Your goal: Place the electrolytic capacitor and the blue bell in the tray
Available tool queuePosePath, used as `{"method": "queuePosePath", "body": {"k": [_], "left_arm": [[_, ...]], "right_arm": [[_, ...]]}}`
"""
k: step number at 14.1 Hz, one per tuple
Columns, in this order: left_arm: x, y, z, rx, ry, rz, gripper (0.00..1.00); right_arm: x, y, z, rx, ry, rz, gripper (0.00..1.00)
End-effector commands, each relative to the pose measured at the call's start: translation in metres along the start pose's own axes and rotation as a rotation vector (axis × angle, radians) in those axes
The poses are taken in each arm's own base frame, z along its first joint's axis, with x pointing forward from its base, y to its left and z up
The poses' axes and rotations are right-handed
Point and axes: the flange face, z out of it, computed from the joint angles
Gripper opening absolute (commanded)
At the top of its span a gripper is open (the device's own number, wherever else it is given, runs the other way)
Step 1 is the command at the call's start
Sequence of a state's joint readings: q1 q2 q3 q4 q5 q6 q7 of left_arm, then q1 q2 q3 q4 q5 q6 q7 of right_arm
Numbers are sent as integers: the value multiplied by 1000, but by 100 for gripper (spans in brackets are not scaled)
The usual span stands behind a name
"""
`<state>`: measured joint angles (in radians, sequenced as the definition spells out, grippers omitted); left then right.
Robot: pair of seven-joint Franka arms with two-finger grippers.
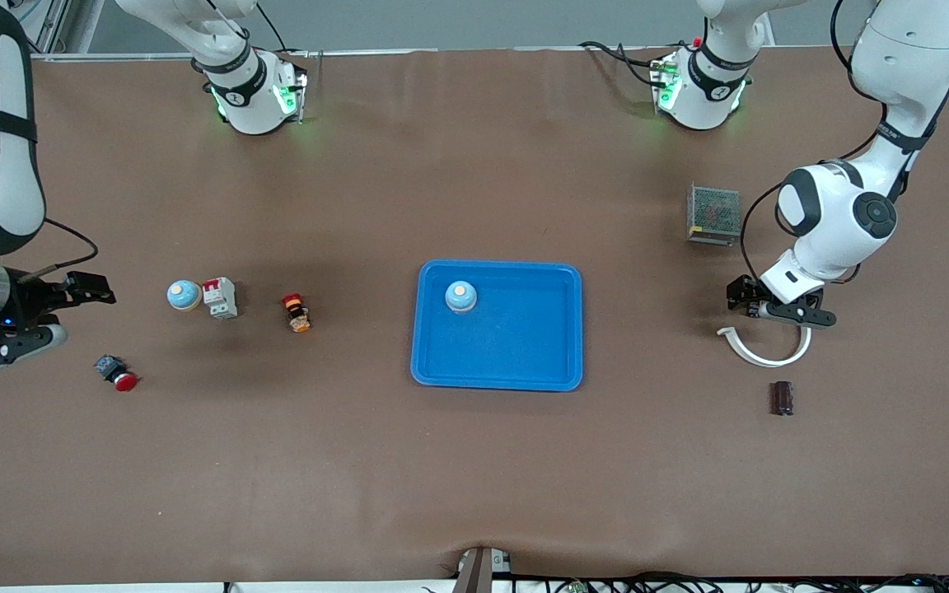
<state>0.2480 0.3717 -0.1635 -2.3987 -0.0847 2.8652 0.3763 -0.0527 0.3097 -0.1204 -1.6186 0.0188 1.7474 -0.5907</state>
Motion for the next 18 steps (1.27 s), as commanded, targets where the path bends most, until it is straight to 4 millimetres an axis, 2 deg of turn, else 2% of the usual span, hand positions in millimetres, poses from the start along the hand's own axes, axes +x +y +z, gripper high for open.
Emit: {"method": "queuePosePath", "body": {"k": [1,2,3,5,7,12,18], "left_arm": [[-2,-3,-1,11,12,23,57],[-3,-3,-2,11,10,21,23],[-4,-6,-4,14,13,16,0],[-8,-17,-13,24,22,1,0],[-9,-16,-23,30,26,3,0],[-8,-15,-33,35,32,-2,0],[-5,-10,-58,23,-15,-52,0]], "right_arm": [[-32,6,15,31,51,-16,100],[-41,11,24,33,62,2,100],[-48,14,29,28,72,13,100],[-54,13,45,23,81,19,100],[-57,10,58,14,92,20,100],[-66,5,81,0,110,25,100],[-74,-3,118,6,97,12,100]]}}
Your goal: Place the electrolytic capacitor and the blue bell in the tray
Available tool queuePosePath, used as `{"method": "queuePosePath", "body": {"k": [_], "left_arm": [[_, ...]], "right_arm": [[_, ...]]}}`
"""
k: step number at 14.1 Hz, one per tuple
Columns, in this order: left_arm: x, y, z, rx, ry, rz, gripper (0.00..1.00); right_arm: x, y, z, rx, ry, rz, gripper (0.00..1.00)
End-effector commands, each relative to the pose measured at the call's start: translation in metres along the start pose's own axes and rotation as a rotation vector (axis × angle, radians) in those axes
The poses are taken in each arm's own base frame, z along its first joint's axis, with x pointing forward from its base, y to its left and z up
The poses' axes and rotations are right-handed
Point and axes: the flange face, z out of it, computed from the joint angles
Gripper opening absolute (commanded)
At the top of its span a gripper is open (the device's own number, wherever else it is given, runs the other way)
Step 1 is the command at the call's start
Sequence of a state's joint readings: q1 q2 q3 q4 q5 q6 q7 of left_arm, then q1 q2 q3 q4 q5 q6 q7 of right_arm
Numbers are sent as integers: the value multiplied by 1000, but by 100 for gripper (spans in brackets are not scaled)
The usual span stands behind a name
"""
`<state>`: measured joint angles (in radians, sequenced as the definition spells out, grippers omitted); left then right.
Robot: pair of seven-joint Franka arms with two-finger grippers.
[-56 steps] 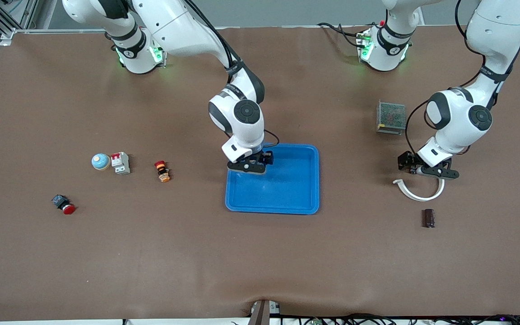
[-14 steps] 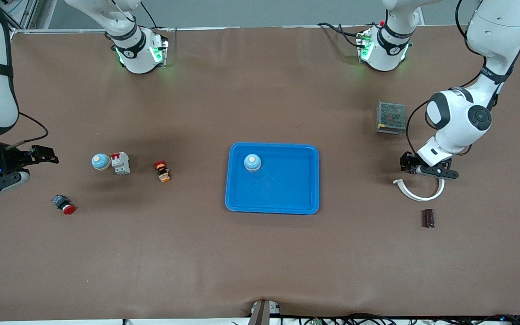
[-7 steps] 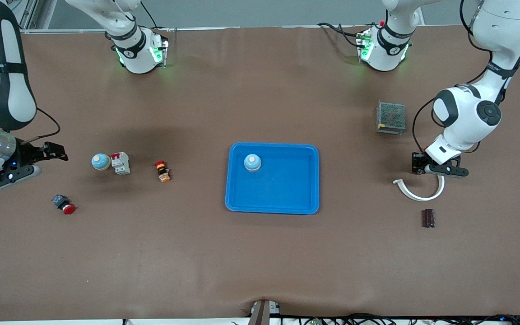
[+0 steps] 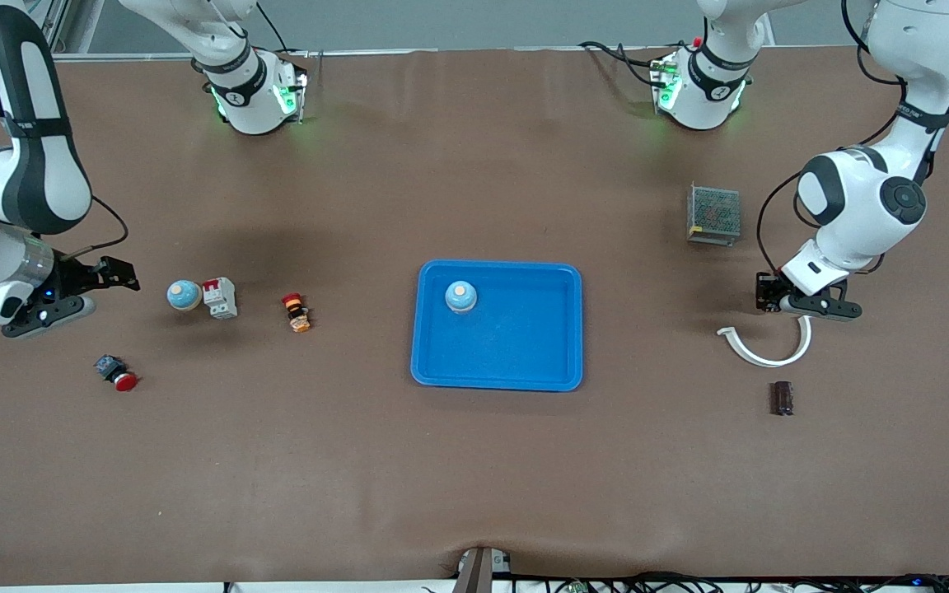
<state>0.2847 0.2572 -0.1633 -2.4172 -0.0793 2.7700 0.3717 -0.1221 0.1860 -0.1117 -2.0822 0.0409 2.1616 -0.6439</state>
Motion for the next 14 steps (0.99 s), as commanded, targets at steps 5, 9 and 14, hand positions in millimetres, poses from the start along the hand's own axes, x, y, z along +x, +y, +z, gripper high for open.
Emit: {"method": "queuePosePath", "body": {"k": [5,9,14], "left_arm": [[2,17,-30,10,-27,-76,0],[8,37,-36,42,-48,-110,0],[41,64,-54,67,-117,-465,0]], "right_arm": [[-26,-12,34,10,15,-21,100],[-37,-19,58,9,12,-18,100],[-45,-25,77,-5,24,-24,100]]}}
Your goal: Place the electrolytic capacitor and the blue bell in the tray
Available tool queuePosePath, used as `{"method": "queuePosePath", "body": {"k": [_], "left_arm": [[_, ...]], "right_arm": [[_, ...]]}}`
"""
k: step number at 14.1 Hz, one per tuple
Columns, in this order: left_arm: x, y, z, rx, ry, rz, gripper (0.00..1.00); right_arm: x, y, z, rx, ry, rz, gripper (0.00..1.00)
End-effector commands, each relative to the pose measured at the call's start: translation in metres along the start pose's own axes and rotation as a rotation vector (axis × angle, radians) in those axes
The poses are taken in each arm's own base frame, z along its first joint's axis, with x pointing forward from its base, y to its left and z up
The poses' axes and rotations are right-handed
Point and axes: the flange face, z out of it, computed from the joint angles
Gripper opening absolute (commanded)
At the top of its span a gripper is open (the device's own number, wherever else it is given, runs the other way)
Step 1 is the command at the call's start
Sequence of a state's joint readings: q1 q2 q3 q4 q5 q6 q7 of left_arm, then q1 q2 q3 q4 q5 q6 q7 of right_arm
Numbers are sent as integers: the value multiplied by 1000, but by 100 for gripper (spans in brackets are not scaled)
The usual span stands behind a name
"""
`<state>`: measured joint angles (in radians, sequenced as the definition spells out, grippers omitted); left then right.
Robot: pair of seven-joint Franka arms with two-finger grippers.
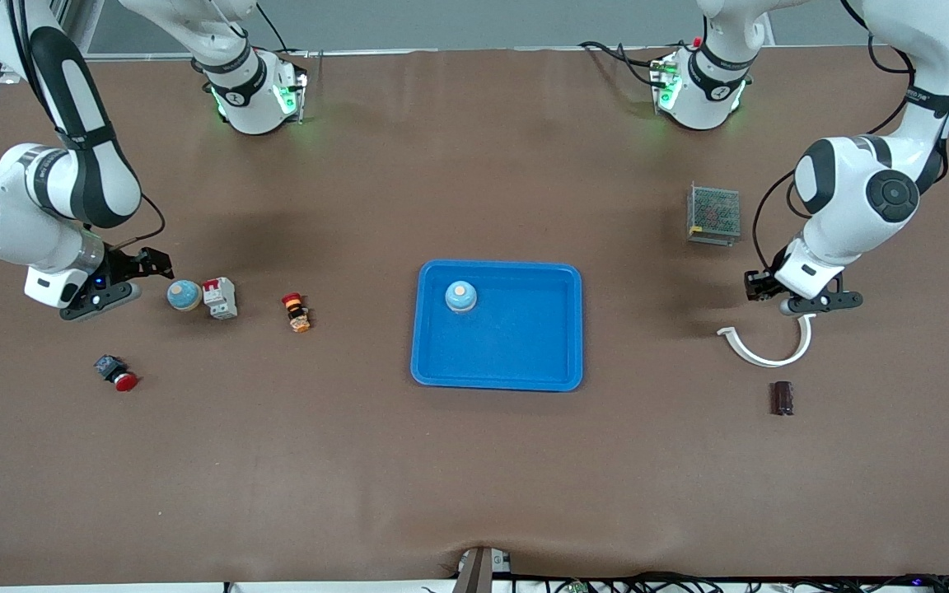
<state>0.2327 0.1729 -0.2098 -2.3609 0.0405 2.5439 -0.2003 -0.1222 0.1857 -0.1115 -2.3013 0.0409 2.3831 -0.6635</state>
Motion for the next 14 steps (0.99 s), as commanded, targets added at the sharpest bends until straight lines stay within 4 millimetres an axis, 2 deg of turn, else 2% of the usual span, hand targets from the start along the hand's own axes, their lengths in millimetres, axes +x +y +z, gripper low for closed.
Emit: {"method": "queuePosePath", "body": {"k": [1,3,4,7,8,10,14], "left_arm": [[11,25,-23,27,-39,-135,0],[14,38,-32,50,-67,-361,0],[11,54,-33,49,-67,-377,0],[3,63,-30,89,-108,-701,0],[-5,84,-27,94,-111,-761,0],[-16,110,-24,105,-109,-881,0],[-32,150,-24,117,-91,-1098,0]], "right_arm": [[-12,-6,6,-7,33,-10,100],[-13,-8,15,-22,48,-12,100],[-14,-9,20,-24,47,-11,100],[-10,-9,30,-33,53,-17,100],[-9,-9,35,-40,60,-17,100],[-6,-8,49,-52,66,-21,100],[-1,-11,65,-69,78,-29,100]]}}
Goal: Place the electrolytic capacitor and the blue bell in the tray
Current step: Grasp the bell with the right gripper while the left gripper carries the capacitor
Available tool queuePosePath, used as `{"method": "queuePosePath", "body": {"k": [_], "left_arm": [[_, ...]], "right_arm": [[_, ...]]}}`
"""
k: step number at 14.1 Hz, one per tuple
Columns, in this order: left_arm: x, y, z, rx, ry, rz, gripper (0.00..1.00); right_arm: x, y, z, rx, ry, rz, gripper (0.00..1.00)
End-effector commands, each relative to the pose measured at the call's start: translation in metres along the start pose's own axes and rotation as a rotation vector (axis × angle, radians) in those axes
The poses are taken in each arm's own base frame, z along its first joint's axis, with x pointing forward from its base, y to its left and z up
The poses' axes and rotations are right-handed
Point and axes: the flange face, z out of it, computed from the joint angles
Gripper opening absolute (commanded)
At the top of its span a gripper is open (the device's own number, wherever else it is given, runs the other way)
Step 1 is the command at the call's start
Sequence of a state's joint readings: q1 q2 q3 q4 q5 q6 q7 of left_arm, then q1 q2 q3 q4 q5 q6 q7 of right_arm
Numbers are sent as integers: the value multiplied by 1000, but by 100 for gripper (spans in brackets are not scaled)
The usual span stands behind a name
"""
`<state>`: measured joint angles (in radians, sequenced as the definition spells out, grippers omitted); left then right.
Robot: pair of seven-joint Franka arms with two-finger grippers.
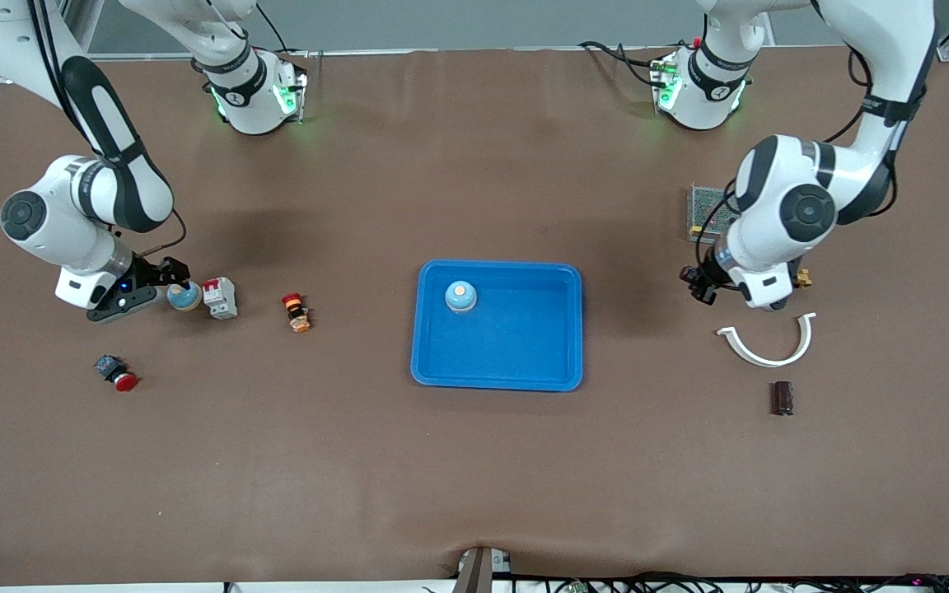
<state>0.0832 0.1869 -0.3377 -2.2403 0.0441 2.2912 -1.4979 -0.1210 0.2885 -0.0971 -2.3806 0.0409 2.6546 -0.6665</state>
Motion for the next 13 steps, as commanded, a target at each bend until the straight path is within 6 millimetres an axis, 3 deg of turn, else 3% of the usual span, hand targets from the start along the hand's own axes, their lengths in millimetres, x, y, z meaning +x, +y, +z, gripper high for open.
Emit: {"method": "queuePosePath", "body": {"k": [1,8,13], "left_arm": [[-21,3,-4,-4,10,-103,0],[-84,15,-2,-107,-14,-324,0],[-163,17,17,-157,-55,-425,0]], "right_arm": [[2,-6,10,-2,15,-16,100],[2,-9,22,-2,10,-18,100],[-4,-10,26,6,0,-15,100]]}}
